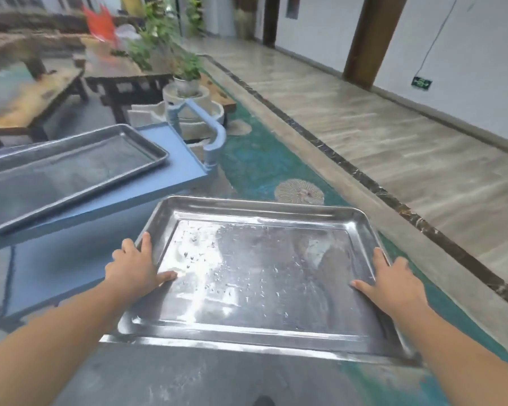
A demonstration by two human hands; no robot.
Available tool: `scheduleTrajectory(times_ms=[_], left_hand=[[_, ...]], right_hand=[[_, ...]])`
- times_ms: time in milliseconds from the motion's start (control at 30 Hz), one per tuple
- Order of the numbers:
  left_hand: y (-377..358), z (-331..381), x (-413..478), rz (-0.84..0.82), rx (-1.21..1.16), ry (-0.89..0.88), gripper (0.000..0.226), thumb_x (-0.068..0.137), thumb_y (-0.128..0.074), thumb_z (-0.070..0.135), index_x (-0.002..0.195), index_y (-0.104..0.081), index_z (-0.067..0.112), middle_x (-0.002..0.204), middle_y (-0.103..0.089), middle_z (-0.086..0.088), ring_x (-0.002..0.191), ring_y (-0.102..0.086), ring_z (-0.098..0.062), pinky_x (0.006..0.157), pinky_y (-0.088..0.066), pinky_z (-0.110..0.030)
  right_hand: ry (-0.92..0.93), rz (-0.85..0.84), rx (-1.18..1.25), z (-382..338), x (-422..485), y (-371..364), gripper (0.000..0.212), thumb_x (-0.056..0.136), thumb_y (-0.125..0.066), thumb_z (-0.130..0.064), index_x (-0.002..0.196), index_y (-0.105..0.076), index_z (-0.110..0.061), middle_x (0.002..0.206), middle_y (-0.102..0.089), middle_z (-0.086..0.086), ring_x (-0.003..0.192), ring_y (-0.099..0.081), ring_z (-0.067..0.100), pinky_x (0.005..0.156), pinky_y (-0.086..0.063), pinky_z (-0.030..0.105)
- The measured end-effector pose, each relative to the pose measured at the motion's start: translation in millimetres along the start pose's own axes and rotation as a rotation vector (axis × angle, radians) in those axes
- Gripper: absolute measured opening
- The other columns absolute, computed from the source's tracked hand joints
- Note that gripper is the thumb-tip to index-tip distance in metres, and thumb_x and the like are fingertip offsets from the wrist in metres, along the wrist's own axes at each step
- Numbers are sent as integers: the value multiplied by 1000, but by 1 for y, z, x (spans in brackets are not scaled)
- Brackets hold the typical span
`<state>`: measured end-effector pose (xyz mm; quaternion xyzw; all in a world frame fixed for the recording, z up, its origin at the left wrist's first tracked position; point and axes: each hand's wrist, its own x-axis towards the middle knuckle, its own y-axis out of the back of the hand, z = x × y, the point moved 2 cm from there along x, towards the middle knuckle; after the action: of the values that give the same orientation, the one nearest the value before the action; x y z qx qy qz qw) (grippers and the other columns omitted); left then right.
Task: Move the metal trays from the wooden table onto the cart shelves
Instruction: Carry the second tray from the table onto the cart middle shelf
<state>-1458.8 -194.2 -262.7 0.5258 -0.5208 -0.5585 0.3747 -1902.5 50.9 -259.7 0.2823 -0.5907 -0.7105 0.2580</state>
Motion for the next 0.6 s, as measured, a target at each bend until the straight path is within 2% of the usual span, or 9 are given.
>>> scheduleTrajectory(times_ms=[167, 267, 367, 433, 533, 600], left_hand=[[-8, -34, -6, -32, -2, 206, 125, 67, -47, 91, 157, 2, 20, 129, -30, -13, 110, -47, -32, 80, -49, -40], [-19, -51, -17, -45, -11, 299, 126, 66, -47, 92, 157, 1, 19, 126, -31, -13, 109, -49, -32, 82, -50, -41], [-33, -73, -31, -82, -29, 384, 127, 66, -46, 92, 157, 3, 18, 135, -31, -17, 117, -49, -36, 89, -51, -44], [-45, -90, -40, -112, -30, 451, 129, 65, -44, 94, 157, 3, 18, 138, -32, -19, 120, -49, -37, 92, -51, -45], [-62, -118, -50, -150, -47, 541, 130, 62, -43, 95, 157, 1, 19, 132, -34, -18, 117, -50, -37, 92, -51, -45], [-74, -138, -54, -179, -59, 585, 131, 61, -44, 96, 157, 0, 19, 131, -35, -18, 116, -51, -37, 90, -52, -44]], right_hand=[[205, -18, 0, -62, 71, -1, 101, 74, -50, -83, 150, -16, -25, 118, -42, 15, 101, -58, 34, 75, -50, 39], [314, -26, -10, -99, 100, -2, 101, 74, -49, -83, 150, -15, -25, 112, -42, 13, 93, -59, 32, 67, -45, 37], [417, -47, -37, -138, 117, -5, 99, 74, -48, -83, 149, -17, -26, 98, -34, 8, 79, -53, 28, 63, -44, 35], [475, -64, -48, -168, 123, -9, 99, 74, -48, -83, 149, -17, -27, 99, -33, 7, 79, -51, 27, 63, -44, 35], [547, -85, -69, -213, 126, -15, 98, 76, -46, -82, 151, -13, -28, 103, -36, 7, 77, -48, 24, 63, -43, 34], [586, -95, -73, -241, 125, -20, 96, 77, -46, -81, 151, -14, -28, 100, -34, 6, 78, -52, 25, 64, -45, 34]])
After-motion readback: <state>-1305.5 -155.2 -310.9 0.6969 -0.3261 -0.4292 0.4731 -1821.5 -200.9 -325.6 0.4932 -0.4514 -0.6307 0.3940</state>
